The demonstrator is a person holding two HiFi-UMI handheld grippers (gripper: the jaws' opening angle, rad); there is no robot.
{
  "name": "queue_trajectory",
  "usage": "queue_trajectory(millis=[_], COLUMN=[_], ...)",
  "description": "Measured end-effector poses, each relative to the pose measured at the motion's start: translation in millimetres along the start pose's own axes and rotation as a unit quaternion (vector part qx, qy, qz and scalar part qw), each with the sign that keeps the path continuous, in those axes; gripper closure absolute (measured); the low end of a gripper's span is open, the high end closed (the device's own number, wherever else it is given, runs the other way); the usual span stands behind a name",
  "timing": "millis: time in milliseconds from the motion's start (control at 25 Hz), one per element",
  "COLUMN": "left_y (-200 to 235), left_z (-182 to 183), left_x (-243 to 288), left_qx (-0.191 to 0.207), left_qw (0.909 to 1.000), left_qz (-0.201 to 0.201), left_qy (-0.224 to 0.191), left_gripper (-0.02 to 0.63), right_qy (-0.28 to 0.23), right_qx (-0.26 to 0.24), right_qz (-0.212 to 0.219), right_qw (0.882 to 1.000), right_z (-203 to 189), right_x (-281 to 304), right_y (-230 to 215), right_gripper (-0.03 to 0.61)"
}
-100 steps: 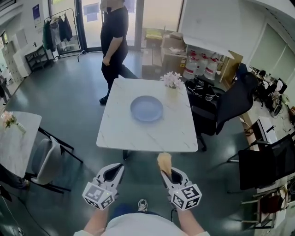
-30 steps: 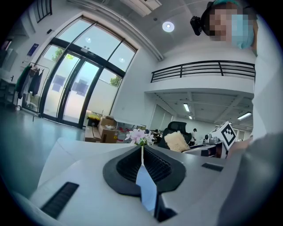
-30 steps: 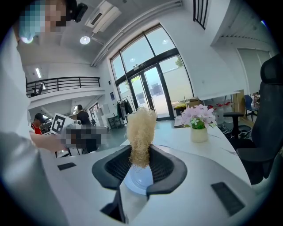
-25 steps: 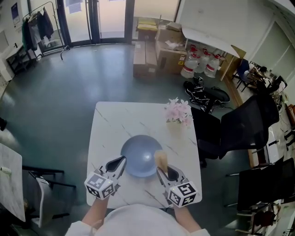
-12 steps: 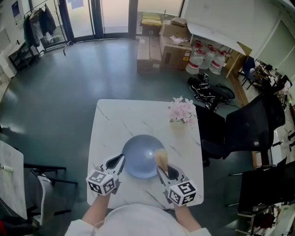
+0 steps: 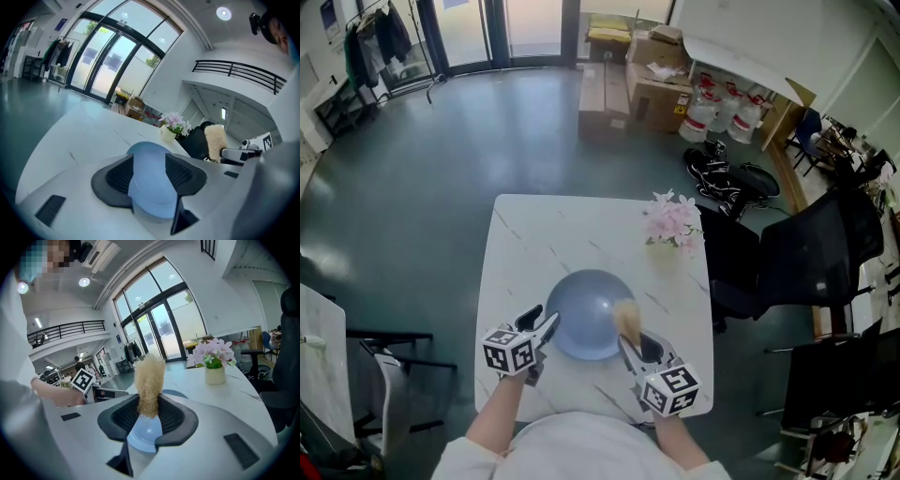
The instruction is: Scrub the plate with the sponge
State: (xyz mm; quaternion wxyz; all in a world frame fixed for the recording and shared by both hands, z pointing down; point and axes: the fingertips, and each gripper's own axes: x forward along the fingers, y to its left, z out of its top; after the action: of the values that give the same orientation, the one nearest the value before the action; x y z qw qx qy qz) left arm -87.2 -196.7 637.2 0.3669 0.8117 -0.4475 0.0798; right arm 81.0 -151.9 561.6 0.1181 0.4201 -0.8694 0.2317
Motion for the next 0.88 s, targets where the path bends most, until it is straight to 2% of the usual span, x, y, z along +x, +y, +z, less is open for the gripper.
queue_trajectory(millis=[120, 480, 680, 880], left_y=[6.7, 33.4, 43.7, 52.2], left_z=[-10.8, -41.8, -55.3, -60.0], left_x=[9.0, 26.3, 35.9, 40.4], left_qx=[-0.018, -0.06, -0.08, -0.084], left_qw=[0.9996, 0.9939, 0.99, 0.9869], left_qz=[0.001, 0.035, 0.048, 0.066], left_qy=[0.022, 0.086, 0.107, 0.121], left_gripper=[0.387, 0.377, 0.377, 0.379], right_qy=[0.003, 0.011, 0.013, 0.014], right_qx=[0.001, 0.0, -0.002, 0.0], right_qz=[0.001, 0.007, 0.007, 0.004], right_qw=[1.0, 1.0, 1.0, 1.0], right_z=[-1.9, -4.0, -3.5, -3.8], right_x=[2.6, 8.5, 10.1, 10.2], right_y=[-1.6, 0.3, -2.2, -4.0], right_gripper=[0.46, 0.46, 0.46, 0.46])
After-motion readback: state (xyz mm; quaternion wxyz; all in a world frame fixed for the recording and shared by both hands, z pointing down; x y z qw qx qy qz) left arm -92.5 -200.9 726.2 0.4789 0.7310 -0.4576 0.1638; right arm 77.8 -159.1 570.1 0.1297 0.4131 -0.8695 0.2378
